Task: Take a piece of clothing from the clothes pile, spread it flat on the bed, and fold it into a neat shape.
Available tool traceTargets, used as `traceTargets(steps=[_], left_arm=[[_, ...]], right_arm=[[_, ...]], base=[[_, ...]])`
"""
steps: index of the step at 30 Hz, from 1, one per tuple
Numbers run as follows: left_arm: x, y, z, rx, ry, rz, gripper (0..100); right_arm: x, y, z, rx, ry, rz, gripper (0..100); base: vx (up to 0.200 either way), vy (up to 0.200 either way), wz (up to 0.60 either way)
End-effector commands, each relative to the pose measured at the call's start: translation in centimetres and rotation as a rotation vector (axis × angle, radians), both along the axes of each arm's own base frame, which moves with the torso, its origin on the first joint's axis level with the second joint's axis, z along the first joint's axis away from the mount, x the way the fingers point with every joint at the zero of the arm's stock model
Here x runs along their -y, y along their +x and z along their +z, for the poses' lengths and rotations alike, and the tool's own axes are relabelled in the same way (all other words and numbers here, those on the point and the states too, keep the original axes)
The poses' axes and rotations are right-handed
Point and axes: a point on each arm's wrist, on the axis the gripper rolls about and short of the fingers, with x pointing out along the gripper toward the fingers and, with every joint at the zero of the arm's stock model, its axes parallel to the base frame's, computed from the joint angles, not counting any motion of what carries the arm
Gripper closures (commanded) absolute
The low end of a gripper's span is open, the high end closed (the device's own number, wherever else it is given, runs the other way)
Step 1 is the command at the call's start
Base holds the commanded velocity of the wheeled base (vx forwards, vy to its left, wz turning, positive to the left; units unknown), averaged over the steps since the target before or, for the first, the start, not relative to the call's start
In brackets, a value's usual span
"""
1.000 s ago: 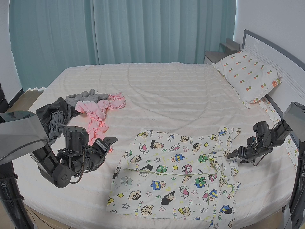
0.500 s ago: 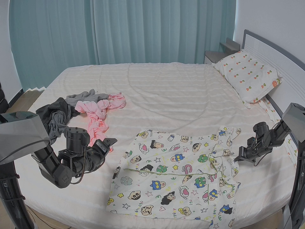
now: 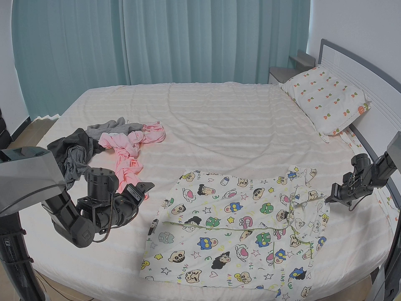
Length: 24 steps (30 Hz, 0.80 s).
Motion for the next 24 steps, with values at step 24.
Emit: traceTargets(steps=[24], left_arm=[[0.1,-0.1,-0.2,-0.004,-0.002,-0.006,0]], right_arm=[[1.7,-0.3,-1.7,-0.059,-0.194,-0.119,100]], base=[[0.000,0.000,0.00]])
